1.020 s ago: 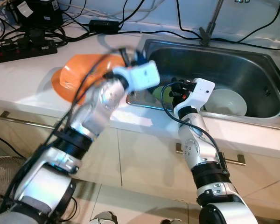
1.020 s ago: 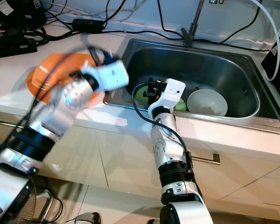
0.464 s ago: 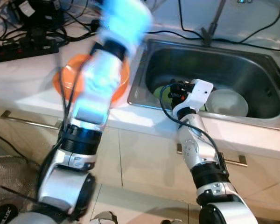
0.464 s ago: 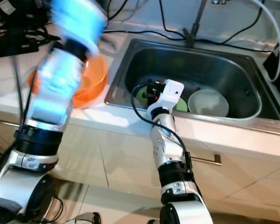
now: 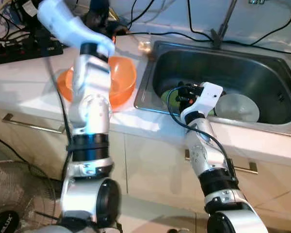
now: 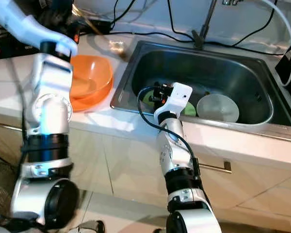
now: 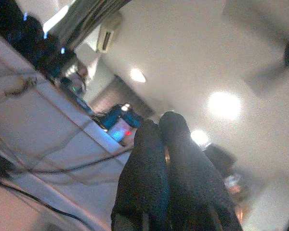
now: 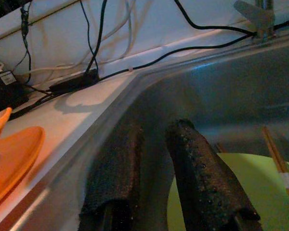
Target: Kitchen organization
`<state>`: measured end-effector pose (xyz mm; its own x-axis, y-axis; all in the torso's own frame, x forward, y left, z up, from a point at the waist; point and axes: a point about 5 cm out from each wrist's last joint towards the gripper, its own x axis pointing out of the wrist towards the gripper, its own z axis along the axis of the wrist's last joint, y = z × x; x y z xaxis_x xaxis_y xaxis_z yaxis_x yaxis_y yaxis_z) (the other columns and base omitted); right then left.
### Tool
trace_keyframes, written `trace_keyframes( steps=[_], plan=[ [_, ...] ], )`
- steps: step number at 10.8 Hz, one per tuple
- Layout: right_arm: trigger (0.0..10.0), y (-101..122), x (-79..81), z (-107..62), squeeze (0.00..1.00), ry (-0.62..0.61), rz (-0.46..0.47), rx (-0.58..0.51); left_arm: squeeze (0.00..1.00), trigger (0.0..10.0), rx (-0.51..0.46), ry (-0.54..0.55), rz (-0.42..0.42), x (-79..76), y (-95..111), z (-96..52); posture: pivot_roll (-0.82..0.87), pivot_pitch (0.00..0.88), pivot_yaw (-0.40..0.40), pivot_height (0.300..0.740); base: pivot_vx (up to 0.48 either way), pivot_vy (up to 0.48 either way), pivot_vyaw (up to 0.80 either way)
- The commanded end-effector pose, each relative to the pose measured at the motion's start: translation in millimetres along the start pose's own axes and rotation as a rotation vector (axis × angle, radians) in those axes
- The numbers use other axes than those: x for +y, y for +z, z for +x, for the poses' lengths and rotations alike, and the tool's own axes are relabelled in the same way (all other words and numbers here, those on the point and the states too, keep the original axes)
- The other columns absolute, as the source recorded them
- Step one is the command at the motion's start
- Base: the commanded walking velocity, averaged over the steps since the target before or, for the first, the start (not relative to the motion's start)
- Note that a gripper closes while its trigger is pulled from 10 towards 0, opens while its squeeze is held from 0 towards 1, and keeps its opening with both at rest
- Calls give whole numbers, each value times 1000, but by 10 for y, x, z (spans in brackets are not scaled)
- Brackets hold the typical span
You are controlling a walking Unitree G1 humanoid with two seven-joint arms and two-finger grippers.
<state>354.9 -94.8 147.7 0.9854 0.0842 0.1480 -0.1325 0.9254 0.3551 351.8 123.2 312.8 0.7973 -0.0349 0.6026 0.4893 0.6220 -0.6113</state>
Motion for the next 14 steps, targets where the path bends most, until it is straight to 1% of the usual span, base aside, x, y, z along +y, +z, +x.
trace_keyframes(
  steps=[1, 2, 3, 4, 5, 6, 7, 8, 9, 10, 11, 12, 13, 14],
  plan=[
    [10000, 67, -1, 24, 0, 0, 2, -25, 0, 10000, -14, 0, -129, -16, 22, 13, 87, 46, -34, 740, 0, 0, 0],
    [10000, 76, 1, 33, 0, 1, 2, -25, 0, 10000, 14, 33, -223, 80, -48, -42, 84, 43, -36, 740, 0, 0, 0],
    [10000, 85, 6, 37, 0, 5, -1, -27, 0, 10000, 28, 64, -270, 145, -104, -91, 82, 40, -36, 740, 0, 0, 0],
    [10000, 101, 21, 42, 0, 12, 8, -33, 0, 10000, 31, 127, -373, 283, -161, -173, 79, 35, -35, 740, 0, 0, 0],
    [10000, 110, 25, 44, 0, 12, 30, -36, 0, 10000, 41, 188, -450, 436, -222, -257, 74, 29, -33, 740, 0, 0, 0],
    [10000, 111, 22, 41, 569, 12, 36, -35, 0, 10000, 52, 218, -471, 518, -274, -320, 73, 26, -34, 740, 0, 0, 0],
    [10000, 110, 22, 40, 1000, 11, 44, -34, 0, 10000, 60, 230, -482, 550, -304, -356, 73, 27, -33, 740, 0, 0, 0],
    [10000, 115, 21, 42, 1000, 9, 67, -33, 0, 10000, 54, 251, -503, 603, -320, -395, 72, 29, -33, 740, 0, 0, 0],
    [10000, 128, 16, 48, 1000, 3, 122, -31, 0, 10000, 41, 253, -509, 615, -305, -396, 73, 35, -34, 740, 0, 0, 0],
    [10000, 142, 2, 51, 1000, -6, 177, -30, 0, 10000, 43, 239, -505, 589, -297, -385, 73, 43, -33, 740, 0, 0, 0],
    [10000, 163, -9, 55, 1000, -22, 252, -31, 0, 10000, 45, 233, -504, 567, -300, -380, 73, 47, -31, 740, 0, 0, 0],
    [10000, 201, -15, 68, 1000, -31, 355, -29, 0, 10000, 48, 228, -502, 551, -304, -376, 70, 53, -30, 740, 0, 0, 0],
    [10000, 235, 32, 86, 867, 5, 472, -15, 0, 10000, 52, 222, -499, 536, -306, -366, 70, 55, -29, 740, 0, 0, 0],
    [10000, 265, 76, 92, 0, 34, 569, -7, 0, 10000, 60, 217, -494, 520, -318, -359, 72, 58, -30, 740, 0, 0, 0]
  ],
)
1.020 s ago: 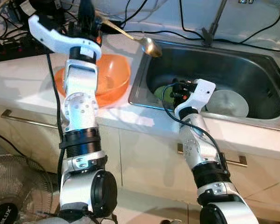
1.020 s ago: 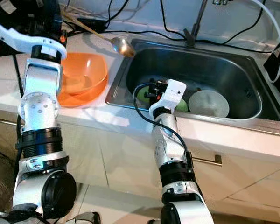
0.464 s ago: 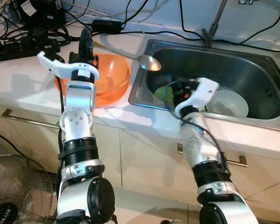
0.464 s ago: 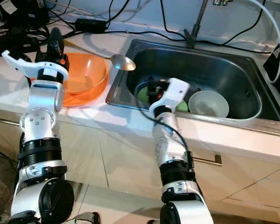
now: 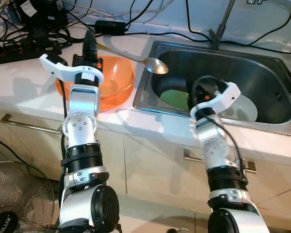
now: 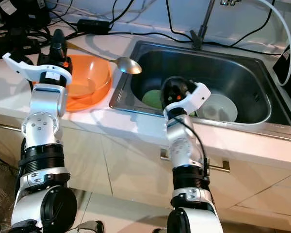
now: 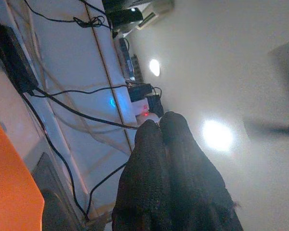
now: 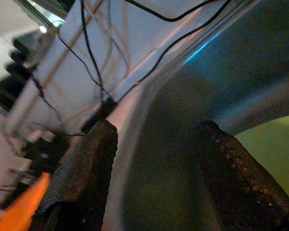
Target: Kitchen organization
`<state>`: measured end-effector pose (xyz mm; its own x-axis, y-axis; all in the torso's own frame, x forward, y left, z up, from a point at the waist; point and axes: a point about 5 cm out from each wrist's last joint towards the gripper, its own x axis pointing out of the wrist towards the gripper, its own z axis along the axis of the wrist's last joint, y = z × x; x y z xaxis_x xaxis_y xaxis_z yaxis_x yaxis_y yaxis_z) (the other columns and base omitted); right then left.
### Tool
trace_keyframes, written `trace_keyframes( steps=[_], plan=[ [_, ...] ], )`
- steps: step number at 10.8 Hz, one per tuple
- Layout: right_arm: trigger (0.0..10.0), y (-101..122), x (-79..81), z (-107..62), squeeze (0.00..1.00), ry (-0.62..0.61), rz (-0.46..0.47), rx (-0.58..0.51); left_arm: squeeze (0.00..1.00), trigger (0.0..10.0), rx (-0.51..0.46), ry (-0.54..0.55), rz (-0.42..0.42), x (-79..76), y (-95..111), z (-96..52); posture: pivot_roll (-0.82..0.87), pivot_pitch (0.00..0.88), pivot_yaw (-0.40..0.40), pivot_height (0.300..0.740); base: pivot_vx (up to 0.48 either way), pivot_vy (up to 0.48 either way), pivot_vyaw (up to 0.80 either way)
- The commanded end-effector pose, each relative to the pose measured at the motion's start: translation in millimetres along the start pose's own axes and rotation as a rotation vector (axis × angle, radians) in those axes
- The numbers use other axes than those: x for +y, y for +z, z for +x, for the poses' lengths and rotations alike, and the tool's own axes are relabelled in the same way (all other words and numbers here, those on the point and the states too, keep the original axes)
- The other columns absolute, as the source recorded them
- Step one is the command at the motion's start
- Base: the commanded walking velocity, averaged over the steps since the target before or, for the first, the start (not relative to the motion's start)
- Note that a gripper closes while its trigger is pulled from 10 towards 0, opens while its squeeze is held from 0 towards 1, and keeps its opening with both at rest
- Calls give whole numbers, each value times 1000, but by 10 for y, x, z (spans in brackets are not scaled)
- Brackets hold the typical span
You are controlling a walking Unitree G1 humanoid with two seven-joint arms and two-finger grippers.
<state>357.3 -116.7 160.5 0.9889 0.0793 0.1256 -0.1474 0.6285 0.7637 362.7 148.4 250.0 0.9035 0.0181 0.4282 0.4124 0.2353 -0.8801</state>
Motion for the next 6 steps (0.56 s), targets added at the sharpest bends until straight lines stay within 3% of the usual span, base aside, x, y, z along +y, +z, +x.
trace_keyframes(
  steps=[1, 2, 6],
  plan=[
    [10000, -29, 310, 66, 0, 91, 125, -3, 0, 10000, 29, 9, -56, 0, -196, -57, 69, 59, -29, 740, 0, 0, 0],
    [10000, -16, 419, 57, 0, 162, 193, 21, 0, 10000, 41, 9, -57, -12, -240, -59, 68, 58, -29, 740, 0, 0, 0],
    [10000, -29, 592, -13, 0, 304, 284, 93, 0, 10000, 79, 4, -77, -46, -348, -58, 70, 62, -32, 740, 0, 0, 0]
  ],
)
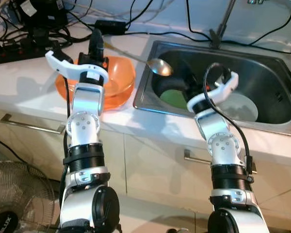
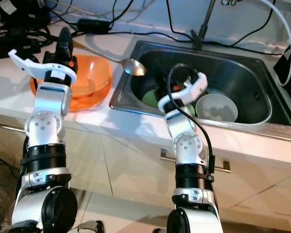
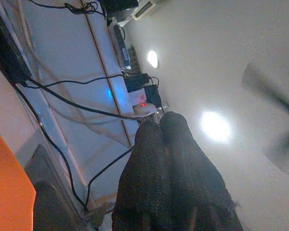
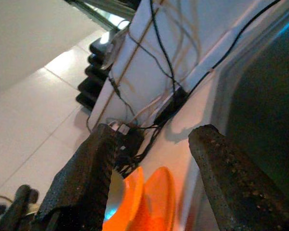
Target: Kitchen organization
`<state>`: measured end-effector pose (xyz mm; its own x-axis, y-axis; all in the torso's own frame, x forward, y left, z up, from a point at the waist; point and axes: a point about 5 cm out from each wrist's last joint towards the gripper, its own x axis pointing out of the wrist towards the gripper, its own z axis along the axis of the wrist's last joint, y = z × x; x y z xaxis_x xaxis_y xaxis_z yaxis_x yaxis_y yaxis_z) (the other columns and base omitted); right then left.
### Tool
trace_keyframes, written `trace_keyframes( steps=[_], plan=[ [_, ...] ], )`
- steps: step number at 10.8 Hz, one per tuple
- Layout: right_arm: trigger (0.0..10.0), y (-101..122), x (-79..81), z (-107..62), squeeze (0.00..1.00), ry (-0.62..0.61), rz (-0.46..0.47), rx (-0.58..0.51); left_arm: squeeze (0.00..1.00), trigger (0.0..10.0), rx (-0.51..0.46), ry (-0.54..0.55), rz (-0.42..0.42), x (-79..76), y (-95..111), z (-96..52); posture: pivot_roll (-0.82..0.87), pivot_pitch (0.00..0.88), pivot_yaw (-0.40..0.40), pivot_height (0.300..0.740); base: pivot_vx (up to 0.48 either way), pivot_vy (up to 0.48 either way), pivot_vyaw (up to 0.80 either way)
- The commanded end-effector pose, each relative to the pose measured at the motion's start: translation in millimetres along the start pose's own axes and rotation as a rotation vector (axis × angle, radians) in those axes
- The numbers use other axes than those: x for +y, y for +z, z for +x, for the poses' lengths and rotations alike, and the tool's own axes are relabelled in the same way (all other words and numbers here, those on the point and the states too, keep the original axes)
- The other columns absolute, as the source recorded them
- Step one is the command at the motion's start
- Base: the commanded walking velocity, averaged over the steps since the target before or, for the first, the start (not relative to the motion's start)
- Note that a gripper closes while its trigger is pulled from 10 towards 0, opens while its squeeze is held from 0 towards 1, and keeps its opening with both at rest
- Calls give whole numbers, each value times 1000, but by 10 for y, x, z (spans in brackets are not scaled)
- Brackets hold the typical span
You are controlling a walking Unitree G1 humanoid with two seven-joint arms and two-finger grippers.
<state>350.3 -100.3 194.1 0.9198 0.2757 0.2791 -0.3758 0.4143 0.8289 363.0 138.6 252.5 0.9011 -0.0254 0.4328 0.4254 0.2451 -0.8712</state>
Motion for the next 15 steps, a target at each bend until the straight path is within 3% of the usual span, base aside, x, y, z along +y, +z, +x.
trace_keyframes(
  steps=[1, 6, 15],
  plan=[
    [10000, -172, 200, 54, 0, 72, 86, 21, 0, 10000, 45, 15, -97, -15, -288, -60, 71, 64, -33, 740, 0, 0, 0],
    [10000, -223, 235, 22, 0, 101, 157, 60, 0, 10000, 78, 2, -202, -50, -426, -45, 70, 70, -35, 740, 0, 0, 0],
    [10000, -245, 342, 3, 0, 169, 233, 76, 0, 10000, 123, 13, -280, -35, -605, -21, 67, 74, -32, 740, 0, 0, 0]
  ],
)
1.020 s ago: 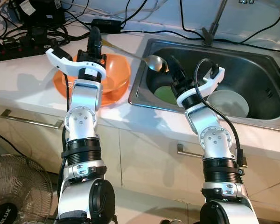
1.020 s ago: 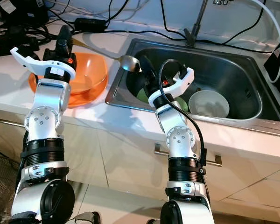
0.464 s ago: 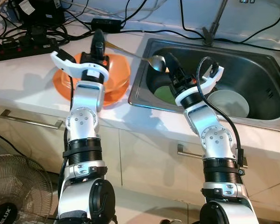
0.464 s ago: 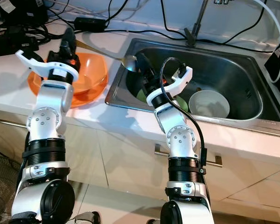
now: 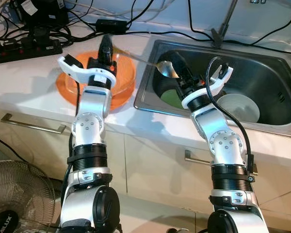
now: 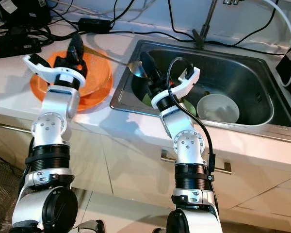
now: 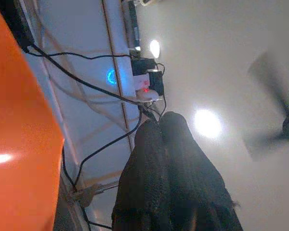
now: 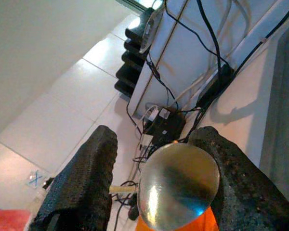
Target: Kitchen organization
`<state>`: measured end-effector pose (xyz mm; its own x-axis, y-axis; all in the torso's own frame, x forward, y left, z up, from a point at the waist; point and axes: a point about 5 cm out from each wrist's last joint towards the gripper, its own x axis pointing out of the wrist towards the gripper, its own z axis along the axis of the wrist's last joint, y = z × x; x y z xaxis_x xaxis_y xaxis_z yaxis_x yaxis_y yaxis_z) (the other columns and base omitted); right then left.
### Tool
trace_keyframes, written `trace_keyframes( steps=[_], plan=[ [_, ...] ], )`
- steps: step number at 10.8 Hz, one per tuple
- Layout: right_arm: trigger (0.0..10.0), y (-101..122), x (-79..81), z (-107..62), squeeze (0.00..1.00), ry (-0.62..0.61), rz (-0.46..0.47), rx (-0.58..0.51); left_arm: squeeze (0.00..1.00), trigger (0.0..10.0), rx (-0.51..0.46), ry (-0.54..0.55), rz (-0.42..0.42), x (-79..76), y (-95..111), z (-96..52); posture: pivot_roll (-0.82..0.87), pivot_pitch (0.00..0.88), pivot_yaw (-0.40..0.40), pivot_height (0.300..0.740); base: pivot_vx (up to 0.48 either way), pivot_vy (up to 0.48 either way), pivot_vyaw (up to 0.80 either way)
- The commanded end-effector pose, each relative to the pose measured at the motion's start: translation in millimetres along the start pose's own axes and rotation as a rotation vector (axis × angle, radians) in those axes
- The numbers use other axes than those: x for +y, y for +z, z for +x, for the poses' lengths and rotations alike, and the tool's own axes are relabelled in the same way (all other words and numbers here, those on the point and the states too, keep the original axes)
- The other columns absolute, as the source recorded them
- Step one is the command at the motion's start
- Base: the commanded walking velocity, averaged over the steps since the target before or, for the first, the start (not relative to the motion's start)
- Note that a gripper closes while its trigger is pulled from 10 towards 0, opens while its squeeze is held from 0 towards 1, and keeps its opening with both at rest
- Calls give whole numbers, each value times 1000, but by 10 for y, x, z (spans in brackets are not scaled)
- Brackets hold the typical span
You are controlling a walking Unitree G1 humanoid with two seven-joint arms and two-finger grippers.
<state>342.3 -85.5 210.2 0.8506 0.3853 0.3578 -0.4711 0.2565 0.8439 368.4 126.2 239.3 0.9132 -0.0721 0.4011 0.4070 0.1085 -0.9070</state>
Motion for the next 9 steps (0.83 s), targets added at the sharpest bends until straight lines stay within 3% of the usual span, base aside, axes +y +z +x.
trace_keyframes(
  steps=[1, 2, 3, 4, 5, 6, 9],
  plan=[
    [10000, -202, 93, 20, 0, 41, 105, -2, 0, 10000, 75, -10, -141, -78, -472, 8, 66, 76, -31, 740, 0, 0, 0],
    [10000, -203, 96, 17, 0, 44, 113, -2, 0, 10000, 78, -8, -150, -72, -487, 10, 66, 76, -31, 740, 0, 0, 0],
    [5647, -204, 102, 12, 0, 50, 122, -2, 0, 10000, 79, -5, -163, -66, -506, 15, 66, 76, -31, 740, 0, 0, 0],
    [2078, -206, 106, 8, 0, 54, 124, -1, 0, 10000, 77, -7, -167, -71, -512, 25, 67, 74, -31, 740, 0, 0, 0],
    [1882, -208, 108, 8, 0, 55, 124, 1, 0, 10000, 77, -9, -168, -74, -513, 31, 66, 75, -29, 740, 0, 0, 0],
    [0, -209, 109, 8, 0, 56, 125, 2, 0, 10000, 77, -11, -167, -76, -514, 32, 67, 74, -31, 740, 0, 0, 0],
    [0, -218, 104, 7, 0, 60, 128, 7, 0, 10000, 70, -17, -160, -84, -494, 42, 70, 72, -31, 740, 0, 0, 0]
  ],
)
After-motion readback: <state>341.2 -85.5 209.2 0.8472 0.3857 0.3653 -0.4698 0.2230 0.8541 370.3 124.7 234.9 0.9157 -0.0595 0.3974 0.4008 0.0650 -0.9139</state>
